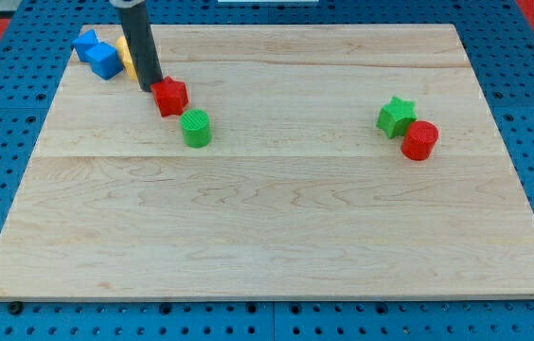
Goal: Slightly push the red star at the top left side of green circle
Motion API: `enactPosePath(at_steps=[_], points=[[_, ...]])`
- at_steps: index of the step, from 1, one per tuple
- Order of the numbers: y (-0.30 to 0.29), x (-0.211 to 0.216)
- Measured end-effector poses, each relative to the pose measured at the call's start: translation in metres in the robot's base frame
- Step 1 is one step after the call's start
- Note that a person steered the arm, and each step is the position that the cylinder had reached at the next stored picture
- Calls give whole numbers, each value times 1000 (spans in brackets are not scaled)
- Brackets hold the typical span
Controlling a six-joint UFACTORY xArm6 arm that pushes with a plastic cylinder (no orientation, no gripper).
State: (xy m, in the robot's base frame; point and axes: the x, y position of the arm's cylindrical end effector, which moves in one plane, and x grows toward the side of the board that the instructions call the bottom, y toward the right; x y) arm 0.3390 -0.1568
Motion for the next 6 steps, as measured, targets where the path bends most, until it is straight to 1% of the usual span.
enactPosePath(at_steps=[1,2,3,4,5,6], points=[[-4,0],[-5,-38],[19,-31],[37,-4],[28,-2],[-26,-18]])
